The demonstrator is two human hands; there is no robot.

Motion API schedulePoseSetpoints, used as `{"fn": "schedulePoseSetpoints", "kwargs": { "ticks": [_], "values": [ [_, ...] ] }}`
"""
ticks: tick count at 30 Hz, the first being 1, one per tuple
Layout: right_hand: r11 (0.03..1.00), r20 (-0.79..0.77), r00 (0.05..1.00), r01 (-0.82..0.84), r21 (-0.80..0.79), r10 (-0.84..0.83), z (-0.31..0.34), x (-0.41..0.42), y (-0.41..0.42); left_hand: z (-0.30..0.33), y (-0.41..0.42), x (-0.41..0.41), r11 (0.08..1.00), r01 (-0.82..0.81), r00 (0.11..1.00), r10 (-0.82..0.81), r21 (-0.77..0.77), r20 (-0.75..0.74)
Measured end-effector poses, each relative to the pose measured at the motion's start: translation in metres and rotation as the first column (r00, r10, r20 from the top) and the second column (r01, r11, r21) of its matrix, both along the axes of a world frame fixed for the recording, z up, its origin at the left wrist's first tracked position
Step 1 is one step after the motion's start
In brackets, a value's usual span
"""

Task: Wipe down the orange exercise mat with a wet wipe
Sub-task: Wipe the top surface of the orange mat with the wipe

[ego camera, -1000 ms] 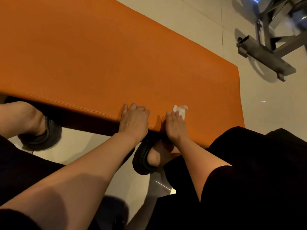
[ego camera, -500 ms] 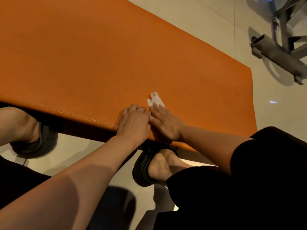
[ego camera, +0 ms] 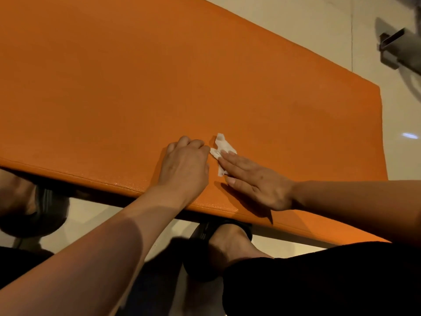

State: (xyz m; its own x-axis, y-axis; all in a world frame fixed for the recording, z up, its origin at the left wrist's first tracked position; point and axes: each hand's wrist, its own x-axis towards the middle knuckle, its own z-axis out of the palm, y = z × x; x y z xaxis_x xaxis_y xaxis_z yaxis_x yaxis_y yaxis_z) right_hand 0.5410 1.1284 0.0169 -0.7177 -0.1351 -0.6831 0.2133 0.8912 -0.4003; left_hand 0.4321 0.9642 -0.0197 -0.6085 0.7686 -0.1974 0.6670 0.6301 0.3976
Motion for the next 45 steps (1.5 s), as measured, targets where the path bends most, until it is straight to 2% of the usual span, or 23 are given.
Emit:
{"fn": "schedulePoseSetpoints", "kwargs": {
  "ticks": [2,5,7,9,11,17,20,23,25,28,30,32,35,37,41,43,45],
  "values": [
    [0.997,-0.016,0.998,-0.057,0.043,0.058,-0.009,-0.010,0.016,-0.003,0.005,-0.003,1.000,-0.009,1.000,0.009,-0.001,0.003],
    [0.991,-0.047,0.998,0.051,0.123,-0.046,-0.019,-0.018,0.022,-0.005,0.012,-0.006,0.999,-0.036,0.999,0.036,0.004,0.003],
    [0.992,-0.070,0.991,0.114,0.047,-0.111,-0.021,-0.023,0.009,-0.007,0.015,-0.011,0.998,-0.065,0.998,0.065,0.007,-0.002],
    [0.998,-0.107,0.993,0.056,-0.026,-0.058,-0.027,-0.028,0.002,-0.011,0.015,-0.016,0.996,-0.089,0.996,0.089,-0.002,-0.003],
    [0.999,-0.142,0.990,-0.031,-0.034,0.026,-0.038,-0.034,0.015,-0.014,0.016,-0.022,0.995,-0.089,0.996,0.089,-0.033,0.004],
    [0.971,-0.106,0.989,0.122,0.206,-0.102,-0.054,-0.047,0.067,-0.017,0.031,-0.038,0.993,-0.089,0.995,0.091,-0.077,0.027],
    [0.989,-0.139,0.985,0.112,0.094,-0.098,-0.054,-0.052,0.043,-0.021,0.041,-0.043,0.994,-0.081,0.996,0.083,-0.074,0.020],
    [0.997,-0.196,0.978,-0.068,0.018,0.071,-0.062,-0.061,0.045,-0.025,0.047,-0.047,0.994,-0.070,0.997,0.073,-0.081,0.032],
    [0.994,-0.204,0.975,-0.076,0.081,0.091,-0.068,-0.067,0.073,-0.026,0.051,-0.051,0.993,-0.054,0.998,0.058,-0.102,0.039],
    [0.951,-0.165,0.983,0.123,0.284,-0.078,-0.074,-0.065,0.111,-0.025,0.057,-0.059,0.993,-0.026,0.998,0.032,-0.117,0.045],
    [0.920,-0.171,0.977,0.184,0.347,-0.131,-0.075,-0.063,0.109,-0.025,0.063,-0.061,0.992,-0.004,0.999,0.010,-0.124,0.044],
    [0.948,-0.207,0.971,0.172,0.266,-0.119,-0.075,-0.067,0.086,-0.025,0.070,-0.065,0.992,0.010,0.999,-0.006,-0.126,0.034],
    [0.990,-0.250,0.968,0.012,0.137,0.023,-0.077,-0.077,0.076,-0.027,0.079,-0.069,0.992,0.021,0.999,-0.016,-0.123,0.042],
    [0.986,-0.255,0.966,0.005,0.167,0.038,-0.079,-0.084,0.100,-0.028,0.086,-0.071,0.990,0.036,0.998,-0.029,-0.133,0.056],
    [0.918,-0.228,0.967,0.189,0.349,-0.112,-0.084,-0.085,0.135,-0.031,0.101,-0.078,0.987,0.077,0.995,-0.068,-0.144,0.066],
    [0.936,-0.254,0.962,0.175,0.307,-0.097,-0.086,-0.089,0.122,-0.033,0.109,-0.084,0.987,0.088,0.995,-0.080,-0.137,0.065],
    [0.970,-0.277,0.961,0.071,0.231,-0.004,-0.087,-0.094,0.113,-0.035,0.117,-0.088,0.988,0.091,0.994,-0.083,-0.121,0.065]
  ]
}}
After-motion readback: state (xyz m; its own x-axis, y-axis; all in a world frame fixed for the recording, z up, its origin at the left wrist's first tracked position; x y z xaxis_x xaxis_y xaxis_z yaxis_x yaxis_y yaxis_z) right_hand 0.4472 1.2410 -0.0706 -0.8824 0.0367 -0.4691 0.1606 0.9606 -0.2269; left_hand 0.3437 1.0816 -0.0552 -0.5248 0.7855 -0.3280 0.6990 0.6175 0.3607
